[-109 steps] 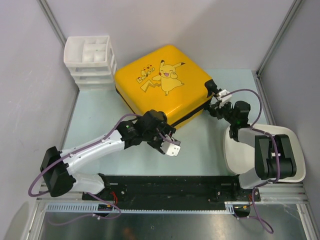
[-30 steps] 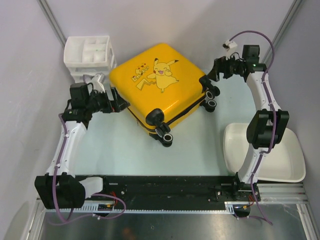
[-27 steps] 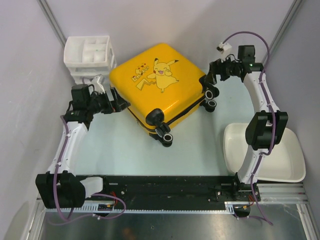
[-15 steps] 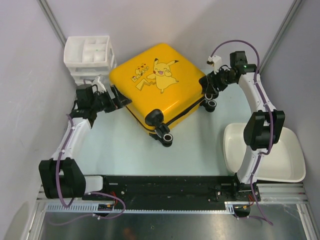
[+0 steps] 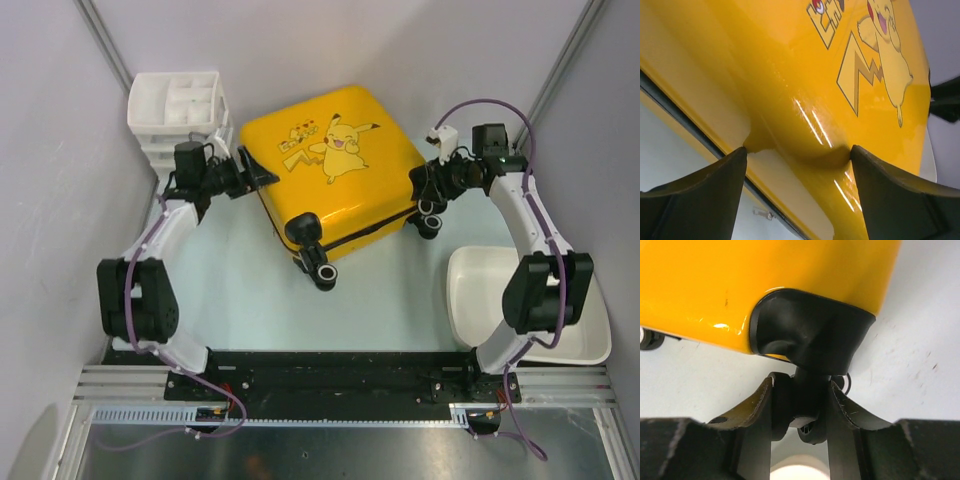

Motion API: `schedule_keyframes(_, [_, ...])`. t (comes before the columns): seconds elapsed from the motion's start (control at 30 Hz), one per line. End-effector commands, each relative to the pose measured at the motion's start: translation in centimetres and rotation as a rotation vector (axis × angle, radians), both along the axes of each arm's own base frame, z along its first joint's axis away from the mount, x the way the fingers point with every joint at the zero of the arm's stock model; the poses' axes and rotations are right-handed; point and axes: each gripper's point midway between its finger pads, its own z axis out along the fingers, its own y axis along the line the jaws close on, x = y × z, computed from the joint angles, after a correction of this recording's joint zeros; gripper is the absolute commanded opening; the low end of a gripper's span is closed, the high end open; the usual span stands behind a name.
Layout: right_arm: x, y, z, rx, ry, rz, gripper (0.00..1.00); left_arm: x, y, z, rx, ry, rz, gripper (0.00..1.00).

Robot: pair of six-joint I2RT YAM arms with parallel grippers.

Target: Open, take out, and arrange the luggage

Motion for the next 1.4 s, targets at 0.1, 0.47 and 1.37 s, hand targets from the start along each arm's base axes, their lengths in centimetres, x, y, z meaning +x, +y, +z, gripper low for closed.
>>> schedule_keyframes(0.1, [-16.3, 10.4, -0.4, 0.202, 0.385, 0.304, 0.0, 5.8, -6.0, -0.2, 0.059, -0.151, -0.179, 0.8])
schedule_keyframes(0.47, [-19.1, 12.7, 6.7, 0.361, 0.259, 0.311, 0.88, 4.1, -3.2, 8.3, 0.221, -0.412, -0.108, 0.97])
schedule_keyframes(1.37, [-10.0, 7.8, -9.0, 0.321, 0.406, -0.03, 0.47, -4.8, 1.2, 4.3, 0.25, -0.205, -0.161, 1.0])
